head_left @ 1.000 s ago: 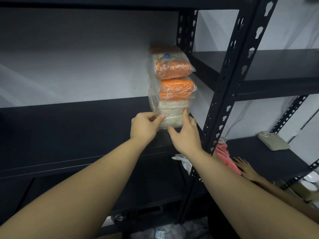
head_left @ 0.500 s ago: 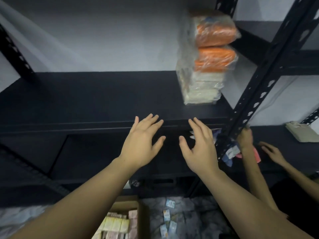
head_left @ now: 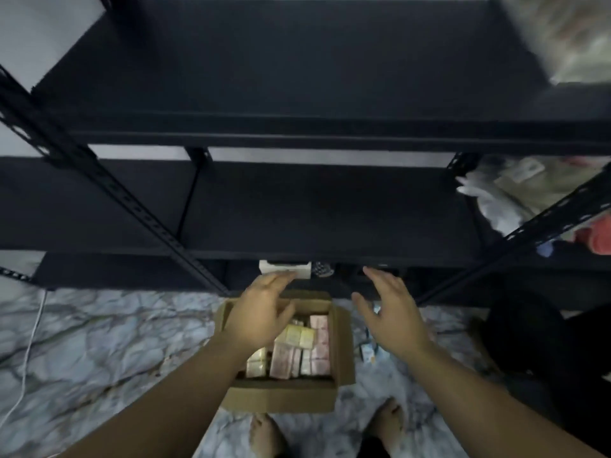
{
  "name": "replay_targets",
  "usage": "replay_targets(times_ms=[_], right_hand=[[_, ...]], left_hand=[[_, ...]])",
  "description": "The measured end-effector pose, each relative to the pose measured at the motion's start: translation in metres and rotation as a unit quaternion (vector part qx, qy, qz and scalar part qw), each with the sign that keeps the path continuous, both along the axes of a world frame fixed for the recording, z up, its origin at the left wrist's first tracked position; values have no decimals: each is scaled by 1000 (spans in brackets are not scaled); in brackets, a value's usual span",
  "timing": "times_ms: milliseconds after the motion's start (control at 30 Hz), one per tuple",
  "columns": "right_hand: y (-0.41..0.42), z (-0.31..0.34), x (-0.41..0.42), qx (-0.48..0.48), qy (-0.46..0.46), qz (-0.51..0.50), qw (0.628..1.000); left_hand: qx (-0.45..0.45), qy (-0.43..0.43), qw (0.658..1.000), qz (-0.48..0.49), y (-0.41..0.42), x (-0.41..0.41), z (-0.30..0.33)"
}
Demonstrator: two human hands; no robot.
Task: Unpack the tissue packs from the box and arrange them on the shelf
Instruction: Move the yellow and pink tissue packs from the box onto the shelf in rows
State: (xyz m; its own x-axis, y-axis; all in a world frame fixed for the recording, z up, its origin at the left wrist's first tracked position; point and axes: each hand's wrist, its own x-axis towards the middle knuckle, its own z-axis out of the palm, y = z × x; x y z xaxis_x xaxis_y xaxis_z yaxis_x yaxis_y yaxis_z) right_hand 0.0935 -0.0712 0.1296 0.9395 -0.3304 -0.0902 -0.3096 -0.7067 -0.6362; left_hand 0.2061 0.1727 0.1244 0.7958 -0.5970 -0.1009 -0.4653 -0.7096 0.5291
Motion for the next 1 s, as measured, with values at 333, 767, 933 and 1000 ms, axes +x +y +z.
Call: replay_targets(times_ms=[333, 767, 933, 1000], right_hand=[[81, -213, 7, 48, 180, 16, 982], [96, -445, 31, 9, 211, -66, 975], [107, -477, 33, 53, 217, -123, 967], [111, -484, 30, 52, 221, -133, 965]], left_hand=[[76, 146, 986, -3, 84, 11, -225], [280, 48, 927, -244, 26, 47, -490], [229, 3, 956, -185, 43, 56, -493], [220, 28, 967, -127, 57, 57, -486]])
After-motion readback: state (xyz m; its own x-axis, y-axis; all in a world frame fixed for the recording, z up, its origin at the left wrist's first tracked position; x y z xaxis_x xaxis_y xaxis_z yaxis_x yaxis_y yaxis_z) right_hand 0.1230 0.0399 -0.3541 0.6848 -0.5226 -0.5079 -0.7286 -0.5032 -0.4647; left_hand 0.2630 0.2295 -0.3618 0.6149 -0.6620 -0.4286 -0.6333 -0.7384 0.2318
